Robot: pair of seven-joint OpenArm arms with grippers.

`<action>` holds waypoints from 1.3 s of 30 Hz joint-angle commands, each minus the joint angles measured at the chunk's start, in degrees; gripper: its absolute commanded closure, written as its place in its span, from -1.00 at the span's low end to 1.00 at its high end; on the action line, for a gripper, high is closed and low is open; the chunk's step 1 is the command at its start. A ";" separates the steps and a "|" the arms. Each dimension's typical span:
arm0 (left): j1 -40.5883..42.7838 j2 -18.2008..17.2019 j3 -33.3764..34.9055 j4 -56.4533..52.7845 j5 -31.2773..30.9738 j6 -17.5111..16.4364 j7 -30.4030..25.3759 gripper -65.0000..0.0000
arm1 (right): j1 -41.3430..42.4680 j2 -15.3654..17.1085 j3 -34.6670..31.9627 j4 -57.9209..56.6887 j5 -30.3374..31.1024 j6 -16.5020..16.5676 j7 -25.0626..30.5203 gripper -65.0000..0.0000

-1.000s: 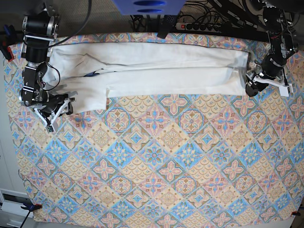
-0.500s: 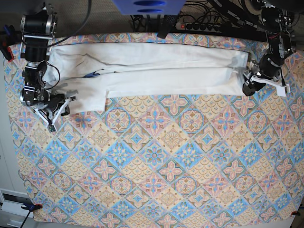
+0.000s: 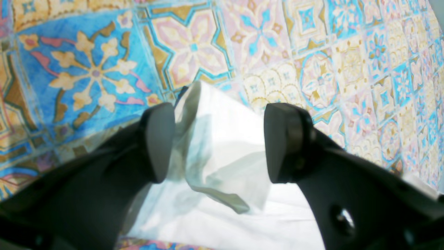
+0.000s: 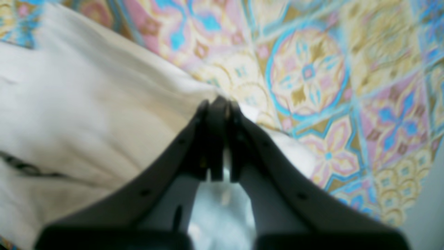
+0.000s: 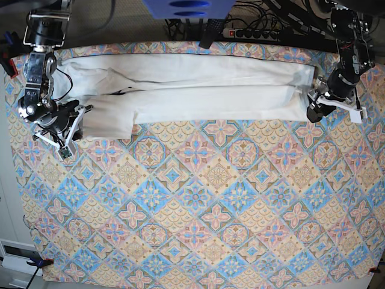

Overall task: Fold the T-shirt properly
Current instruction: 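Release the hem and raise both grippers off the folded shirt, then grasp the folded end of the shirt with the left gripper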

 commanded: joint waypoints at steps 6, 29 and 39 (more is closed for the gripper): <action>-0.16 -0.83 -0.34 0.79 -0.40 -0.47 -0.87 -0.24 | -8.18 0.80 0.39 11.82 0.56 0.05 -1.36 0.99; -0.16 -4.79 -0.42 0.79 -0.40 -0.47 -0.51 -0.24 | -24.89 0.80 4.08 18.23 0.30 0.05 -4.79 0.48; -0.16 -8.04 -0.25 0.70 -0.31 -0.56 9.95 -0.26 | -25.77 -5.96 10.76 19.29 0.39 0.05 -4.61 0.48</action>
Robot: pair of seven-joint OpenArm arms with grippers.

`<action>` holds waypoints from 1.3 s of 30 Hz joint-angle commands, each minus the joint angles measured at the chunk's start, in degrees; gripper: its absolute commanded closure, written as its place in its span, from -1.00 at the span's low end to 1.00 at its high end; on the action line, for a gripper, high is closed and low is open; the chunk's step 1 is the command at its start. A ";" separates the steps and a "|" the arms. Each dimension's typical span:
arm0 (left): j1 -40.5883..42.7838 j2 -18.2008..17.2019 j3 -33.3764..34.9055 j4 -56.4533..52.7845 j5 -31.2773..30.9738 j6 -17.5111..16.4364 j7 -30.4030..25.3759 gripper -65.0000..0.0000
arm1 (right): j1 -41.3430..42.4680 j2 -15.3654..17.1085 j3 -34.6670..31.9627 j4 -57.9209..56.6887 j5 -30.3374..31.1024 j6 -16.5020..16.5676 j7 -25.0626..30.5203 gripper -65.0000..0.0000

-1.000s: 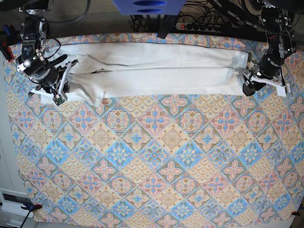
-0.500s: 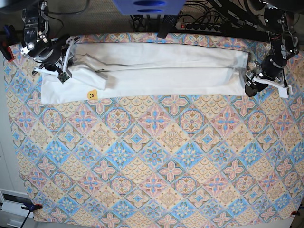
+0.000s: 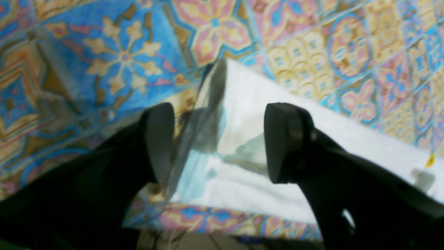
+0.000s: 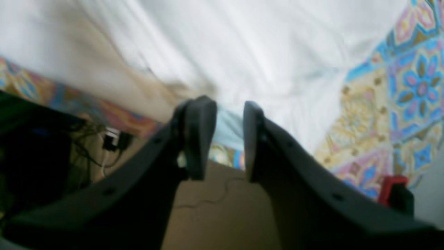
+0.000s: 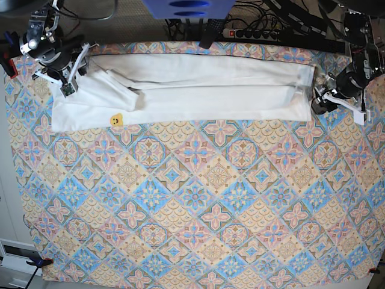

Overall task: Fold the T-shirt properly
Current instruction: 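Grasp the folded end of the shirt with the left gripper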

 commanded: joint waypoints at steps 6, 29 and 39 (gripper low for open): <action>-2.73 -7.71 6.52 -5.76 -0.42 -0.34 0.38 -0.26 | 1.56 0.83 -1.43 1.06 -0.29 -0.24 0.28 0.48; -10.20 -2.17 24.10 -16.66 8.81 -1.92 -4.45 -0.24 | 2.53 0.83 -2.13 1.06 -0.29 -0.24 0.28 0.48; -10.12 -1.55 23.75 -17.19 8.37 -5.44 -4.37 0.67 | 3.67 0.83 -2.13 1.06 -0.29 -0.24 0.28 0.48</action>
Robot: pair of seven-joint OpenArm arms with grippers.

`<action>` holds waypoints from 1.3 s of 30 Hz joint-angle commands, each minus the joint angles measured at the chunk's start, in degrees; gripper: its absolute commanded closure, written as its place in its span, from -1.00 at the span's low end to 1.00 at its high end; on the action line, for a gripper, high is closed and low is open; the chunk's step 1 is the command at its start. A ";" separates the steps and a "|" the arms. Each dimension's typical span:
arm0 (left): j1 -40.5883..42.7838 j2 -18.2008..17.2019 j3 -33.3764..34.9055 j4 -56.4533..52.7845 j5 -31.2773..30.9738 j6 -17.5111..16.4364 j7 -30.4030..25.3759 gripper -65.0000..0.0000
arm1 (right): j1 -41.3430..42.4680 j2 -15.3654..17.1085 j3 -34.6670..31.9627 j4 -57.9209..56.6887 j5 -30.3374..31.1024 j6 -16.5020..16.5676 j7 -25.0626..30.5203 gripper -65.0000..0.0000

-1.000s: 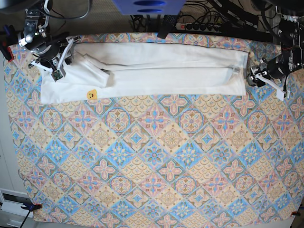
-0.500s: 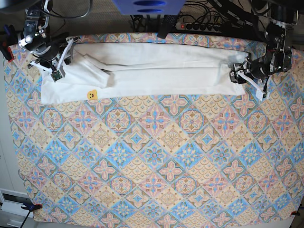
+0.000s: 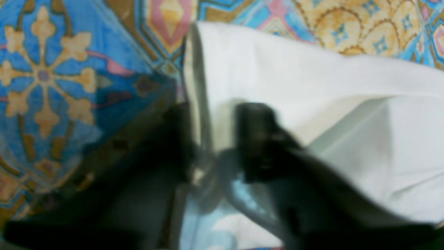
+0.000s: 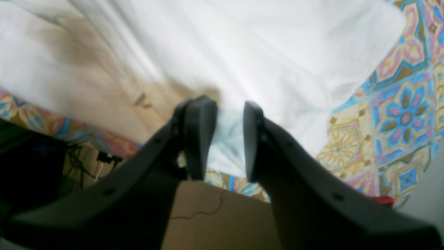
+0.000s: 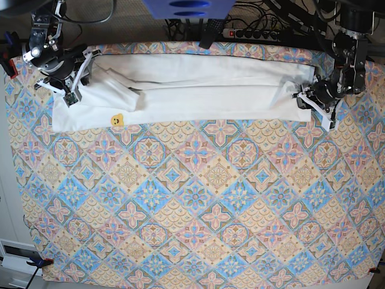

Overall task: Fold the T-shirt properly
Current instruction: 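Grasp the folded end of the shirt with the left gripper, then fold the grasped end inward toward the right gripper with the left gripper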

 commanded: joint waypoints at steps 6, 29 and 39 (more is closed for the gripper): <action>0.38 0.13 -6.05 0.05 -0.91 -1.00 2.80 1.00 | 0.77 0.61 0.34 1.08 0.41 -0.02 0.63 0.48; 0.55 -6.46 -15.81 5.86 5.86 -1.00 0.96 1.00 | 0.59 0.61 0.34 1.08 0.41 -0.02 0.63 0.48; 3.45 7.87 -16.07 23.35 1.64 -0.91 12.21 1.00 | 0.68 0.61 0.78 1.08 0.41 -0.02 0.63 0.48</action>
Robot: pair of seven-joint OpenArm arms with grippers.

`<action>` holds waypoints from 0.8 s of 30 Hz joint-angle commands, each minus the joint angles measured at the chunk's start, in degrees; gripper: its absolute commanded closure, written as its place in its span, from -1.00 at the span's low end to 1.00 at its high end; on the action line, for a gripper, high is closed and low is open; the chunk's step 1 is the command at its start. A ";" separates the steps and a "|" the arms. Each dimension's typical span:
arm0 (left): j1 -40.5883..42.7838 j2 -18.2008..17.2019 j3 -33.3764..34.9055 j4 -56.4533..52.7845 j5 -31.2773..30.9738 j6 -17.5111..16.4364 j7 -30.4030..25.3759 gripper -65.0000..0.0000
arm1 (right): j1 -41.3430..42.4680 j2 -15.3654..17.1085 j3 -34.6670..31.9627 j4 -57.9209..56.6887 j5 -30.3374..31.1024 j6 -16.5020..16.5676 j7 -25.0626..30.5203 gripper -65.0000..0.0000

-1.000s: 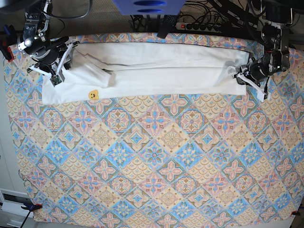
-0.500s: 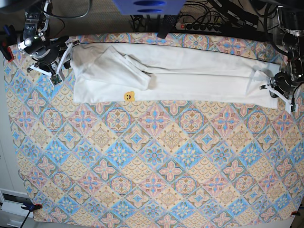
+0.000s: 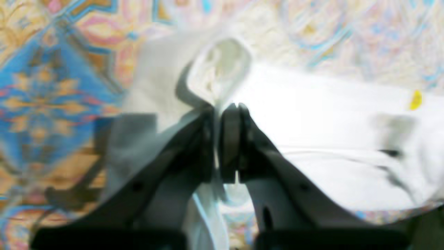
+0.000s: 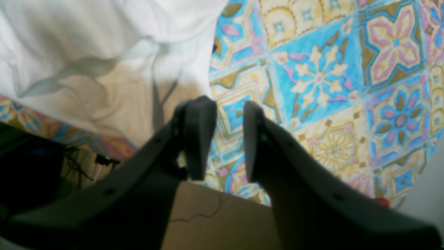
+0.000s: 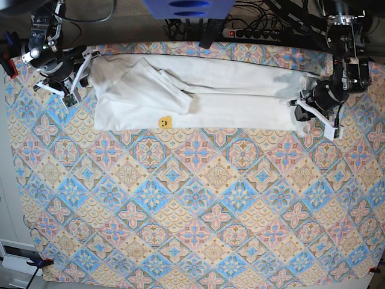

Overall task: Fold the T-shirt properly
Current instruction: 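Fold the grasped end inward toward the right gripper with the left gripper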

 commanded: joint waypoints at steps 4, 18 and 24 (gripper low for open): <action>-0.66 5.21 -0.23 2.75 -0.35 0.12 1.88 1.00 | 0.09 0.66 0.56 1.08 0.43 -0.02 0.72 0.48; -3.38 11.71 4.61 0.11 -0.18 0.20 3.82 1.00 | 0.18 0.83 0.56 1.08 0.43 -0.02 0.72 0.48; -3.47 11.71 7.33 -0.68 -0.53 0.20 3.73 1.00 | 0.18 0.83 0.56 1.08 0.43 -0.02 0.81 0.48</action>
